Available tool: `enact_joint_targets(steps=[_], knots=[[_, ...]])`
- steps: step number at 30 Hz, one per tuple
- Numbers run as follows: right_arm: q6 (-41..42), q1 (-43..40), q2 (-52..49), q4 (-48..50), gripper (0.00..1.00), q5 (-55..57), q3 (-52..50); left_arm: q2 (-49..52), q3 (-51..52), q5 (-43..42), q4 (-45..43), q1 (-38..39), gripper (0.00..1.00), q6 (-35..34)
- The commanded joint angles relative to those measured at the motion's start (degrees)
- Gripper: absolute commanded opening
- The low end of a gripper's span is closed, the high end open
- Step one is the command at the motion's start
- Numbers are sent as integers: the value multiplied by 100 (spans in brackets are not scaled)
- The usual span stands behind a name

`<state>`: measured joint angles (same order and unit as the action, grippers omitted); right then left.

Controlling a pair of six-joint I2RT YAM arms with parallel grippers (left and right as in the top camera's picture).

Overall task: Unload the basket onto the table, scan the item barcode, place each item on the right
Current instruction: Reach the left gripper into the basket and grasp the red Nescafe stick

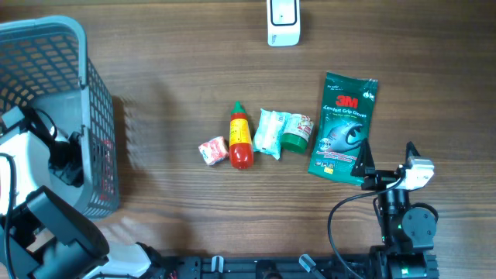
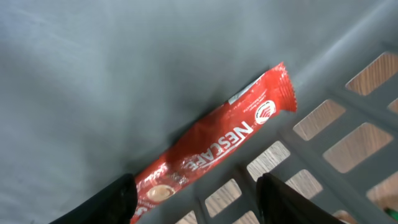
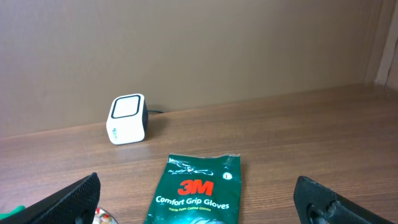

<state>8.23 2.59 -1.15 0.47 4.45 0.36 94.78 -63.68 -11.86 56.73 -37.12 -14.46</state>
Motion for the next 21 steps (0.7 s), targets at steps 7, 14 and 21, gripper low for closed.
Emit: enact_joint_targets(steps=[7, 14, 21], knots=[[-70, 2, 13, 26, 100, -92, -7, 11, 813, -514, -861, 15, 63, -1174], [-70, 2, 13, 26, 100, -92, -7, 55, 839, 1235, -848, 15, 57, -1174], [-72, 2, 13, 28, 100, -92, -7, 63, 839, 2240, -789, 9, 66, -1394]])
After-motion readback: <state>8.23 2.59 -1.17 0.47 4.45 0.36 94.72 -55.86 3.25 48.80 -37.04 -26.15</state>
